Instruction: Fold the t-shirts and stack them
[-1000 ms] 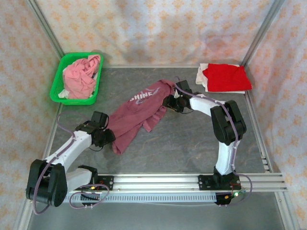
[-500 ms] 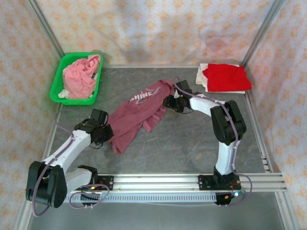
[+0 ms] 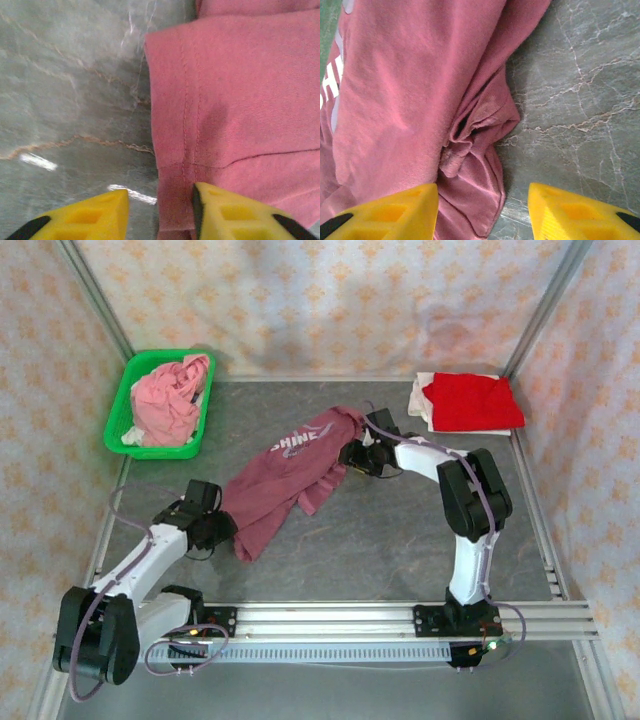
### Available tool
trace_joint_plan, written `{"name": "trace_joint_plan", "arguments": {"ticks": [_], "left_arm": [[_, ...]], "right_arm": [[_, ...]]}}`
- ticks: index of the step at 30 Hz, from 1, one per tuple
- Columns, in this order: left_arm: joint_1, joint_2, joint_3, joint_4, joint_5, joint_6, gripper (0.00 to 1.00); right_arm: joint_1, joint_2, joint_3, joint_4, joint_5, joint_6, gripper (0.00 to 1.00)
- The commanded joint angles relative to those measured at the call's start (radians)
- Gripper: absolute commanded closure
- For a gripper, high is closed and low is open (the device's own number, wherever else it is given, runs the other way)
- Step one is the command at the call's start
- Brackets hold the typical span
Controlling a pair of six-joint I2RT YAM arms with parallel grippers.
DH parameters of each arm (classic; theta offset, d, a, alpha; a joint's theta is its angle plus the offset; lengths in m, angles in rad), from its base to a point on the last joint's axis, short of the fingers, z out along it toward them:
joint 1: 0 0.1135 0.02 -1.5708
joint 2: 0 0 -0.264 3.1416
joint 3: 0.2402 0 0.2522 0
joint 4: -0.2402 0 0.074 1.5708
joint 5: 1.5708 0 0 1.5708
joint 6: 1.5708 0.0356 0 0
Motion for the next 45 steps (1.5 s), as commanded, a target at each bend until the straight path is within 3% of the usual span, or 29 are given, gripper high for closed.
{"name": "trace_joint_plan", "arguments": {"ticks": [1,6,16,26,32,39,43,45], "left_arm": [[0.008,-0.009,-0.020,0.120,0.029,-0.025,0.59],[0.011,0.026,-0.039,0.189,0.036,-0.022,0.63],[0.011,-0.027,0.006,0.080,-0.039,0.012,1.00],[0.011,-0.106,0.135,-0.049,-0.050,0.029,1.00],[0.011,-0.110,0.198,-0.044,-0.014,0.047,1.00],[0.012,-0.129,0.276,-0.039,-0.014,0.049,1.00],[0.010,-0.139,0.312,-0.032,-0.010,0.047,1.00],[0.011,-0.151,0.328,-0.029,-0.022,0.049,1.00]], "right_arm": [[0.001,0.003,-0.005,-0.016,0.006,-0.025,0.49],[0.001,0.006,-0.002,-0.017,-0.001,-0.027,0.49],[0.001,0.005,0.000,-0.015,-0.008,-0.020,0.49],[0.003,0.012,-0.002,-0.013,0.003,-0.013,0.49],[0.000,0.016,-0.007,-0.004,0.021,0.005,0.49],[0.000,0.055,-0.003,0.101,-0.054,0.069,0.51],[0.004,0.096,0.024,0.146,-0.091,0.102,0.57],[0.006,0.114,0.037,0.156,-0.101,0.113,0.71]]}}
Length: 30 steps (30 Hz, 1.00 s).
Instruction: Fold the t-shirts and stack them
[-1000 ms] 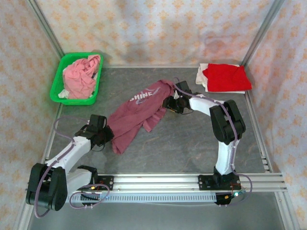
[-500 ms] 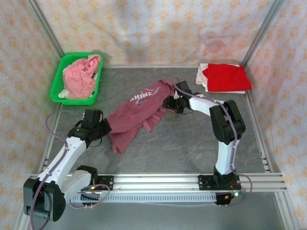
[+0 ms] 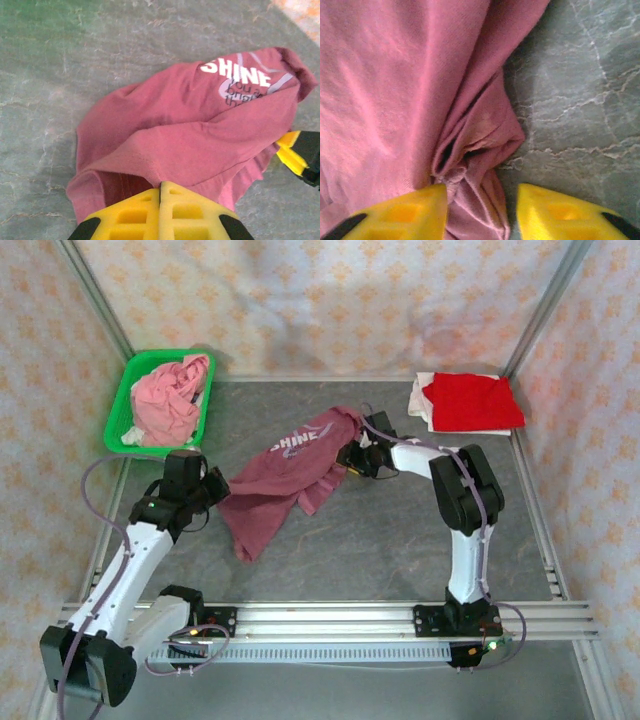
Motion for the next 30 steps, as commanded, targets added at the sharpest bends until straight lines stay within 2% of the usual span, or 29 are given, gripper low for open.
{"name": "trace_joint_plan", "arguments": {"ticks": [1,5,10,18,25,30], "left_arm": [[0.012,-0.029,0.048,-0.017,-0.025,0.018,1.00],[0.012,-0.049,0.079,0.004,-0.075,0.031,1.00],[0.014,-0.048,0.156,0.026,-0.124,0.065,1.00],[0.016,-0.051,0.316,0.009,-0.226,0.189,1.00],[0.019,-0.089,0.442,-0.022,-0.322,0.291,1.00],[0.019,-0.100,0.511,-0.030,-0.333,0.309,1.00]], "right_arm": [[0.009,0.040,0.032,0.077,-0.037,0.045,0.76],[0.007,0.012,0.024,0.084,-0.007,0.040,1.00],[-0.007,-0.088,0.008,0.042,0.047,-0.008,1.00],[-0.050,-0.388,-0.093,-0.034,0.163,-0.096,1.00],[-0.061,-0.688,-0.059,-0.271,0.332,-0.257,1.00],[-0.062,-0.911,-0.052,-0.371,0.444,-0.316,1.00]]}}
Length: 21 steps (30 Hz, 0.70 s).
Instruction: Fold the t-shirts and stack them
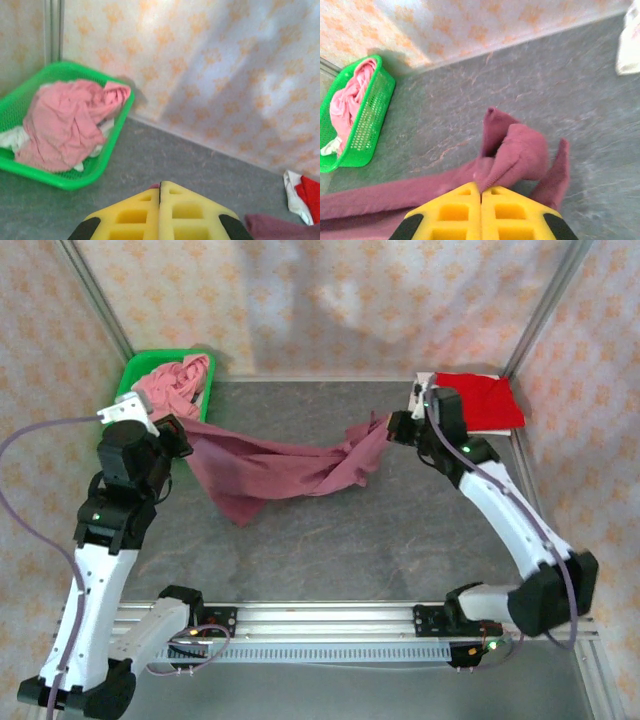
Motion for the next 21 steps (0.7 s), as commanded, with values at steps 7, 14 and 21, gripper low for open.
{"name": "trace_joint_plan", "arguments": {"ticks": [7,14,21], "left_arm": [[0.023,0.075,0.002,-0.051,-0.074,0.027,1.00],[0.057,0.082,0.015,-0.056,-0.097,0.031,1.00],[0.062,0.278,0.301,-0.092,-0.052,0.086,1.00]], "right_arm": [[-0.037,-0.207,-0.103,-0.145,0.207,-0.029,1.00],[-0.140,-0.239,-0.134,-0.193,0.184,0.013,1.00],[-0.174,-0.182,-0.034,-0.139,0.142,0.028,1.00]]}}
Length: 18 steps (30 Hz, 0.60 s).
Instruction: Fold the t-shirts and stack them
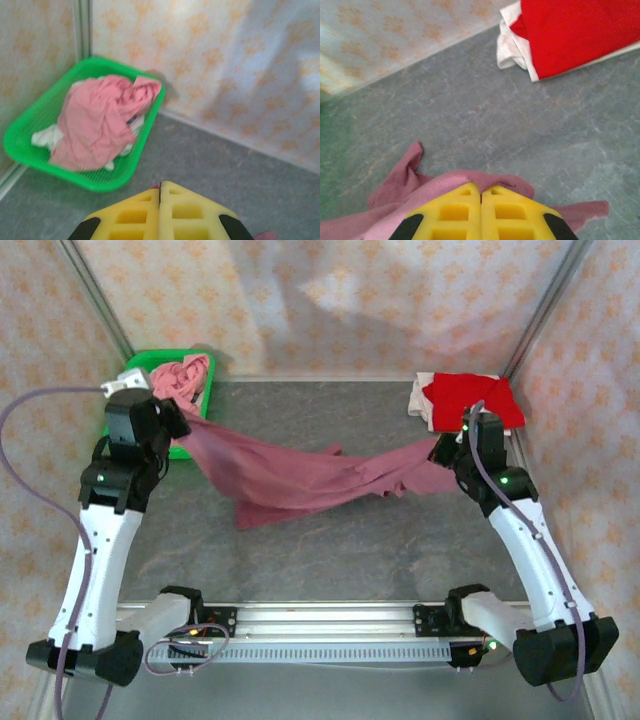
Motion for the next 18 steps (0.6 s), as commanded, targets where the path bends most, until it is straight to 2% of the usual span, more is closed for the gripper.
{"name": "trace_joint_plan", "arguments": {"ticks": [1,5,7,9,11,12,15,18], "left_arm": [[0.011,0.107,0.170,-0.008,0.010,0.051,1.00],[0.021,0.374,0.400,-0.031,0.103,0.086,1.00],[0.026,0.537,0.554,-0.092,0.089,0.100,1.00],[0.031,0.664,0.636,-0.103,0.094,0.106,1.00],[0.034,0.759,0.676,-0.100,0.120,0.108,0.50],[0.033,0.792,0.676,-0.098,0.138,0.102,0.38],[0.025,0.754,0.510,-0.015,0.180,0.057,0.26],[0.005,0.589,0.203,0.118,0.159,-0.015,0.25]], "right_arm": [[-0.028,0.049,0.084,0.047,-0.011,0.020,1.00],[-0.065,0.176,0.109,0.094,-0.045,0.044,1.00],[-0.083,0.243,0.110,0.129,-0.033,0.067,1.00],[-0.094,0.302,0.117,0.138,-0.034,0.084,1.00],[-0.100,0.350,0.100,0.173,-0.017,0.103,1.00],[-0.106,0.379,0.093,0.183,-0.010,0.112,1.00],[-0.133,0.466,0.088,0.188,-0.019,0.120,0.98],[-0.148,0.522,0.064,0.213,0.005,0.118,0.82]]}}
